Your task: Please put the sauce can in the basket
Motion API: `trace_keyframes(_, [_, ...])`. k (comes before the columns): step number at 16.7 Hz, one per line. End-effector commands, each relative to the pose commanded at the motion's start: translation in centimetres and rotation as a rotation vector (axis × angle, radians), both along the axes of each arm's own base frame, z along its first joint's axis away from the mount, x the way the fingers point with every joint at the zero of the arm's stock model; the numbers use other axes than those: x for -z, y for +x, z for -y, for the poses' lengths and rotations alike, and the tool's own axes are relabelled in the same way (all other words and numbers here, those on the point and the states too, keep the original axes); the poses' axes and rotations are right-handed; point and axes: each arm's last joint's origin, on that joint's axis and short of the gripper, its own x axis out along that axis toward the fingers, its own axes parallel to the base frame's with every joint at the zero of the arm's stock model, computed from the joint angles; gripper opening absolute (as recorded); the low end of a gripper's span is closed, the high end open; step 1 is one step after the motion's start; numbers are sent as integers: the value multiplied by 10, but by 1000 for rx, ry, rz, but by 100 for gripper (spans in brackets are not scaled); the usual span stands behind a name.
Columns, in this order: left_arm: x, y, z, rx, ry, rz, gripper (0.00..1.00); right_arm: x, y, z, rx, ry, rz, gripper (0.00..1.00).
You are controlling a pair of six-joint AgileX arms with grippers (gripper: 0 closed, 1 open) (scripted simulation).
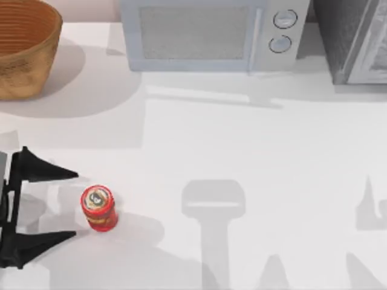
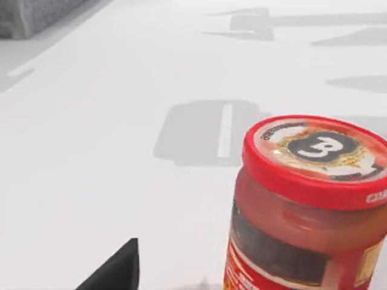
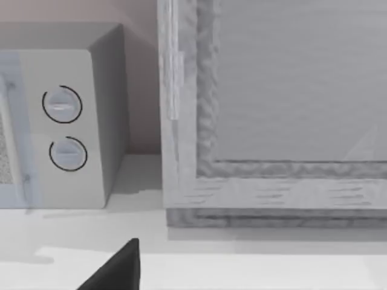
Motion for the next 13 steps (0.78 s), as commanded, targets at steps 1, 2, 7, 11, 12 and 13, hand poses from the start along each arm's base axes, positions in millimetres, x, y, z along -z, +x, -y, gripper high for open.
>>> trace_keyframes(1, [1, -1, 0, -4, -3, -9, 100, 0, 0, 0, 0, 0, 0, 100])
trace_keyframes(2, [3, -2, 1, -11, -7, -20, 100, 0, 0, 0, 0, 0, 0, 100])
trace_keyframes(7, [16, -5, 15, -30, -12, -44, 100, 0, 0, 0, 0, 0, 0, 100])
trace_keyframes(11, [27, -6, 28, -30, -12, -43, 100, 0, 0, 0, 0, 0, 0, 100])
trace_keyframes(12, [29, -6, 31, -30, -12, -42, 100, 0, 0, 0, 0, 0, 0, 100])
trace_keyframes(13, [31, -5, 34, -29, -13, -42, 100, 0, 0, 0, 0, 0, 0, 100])
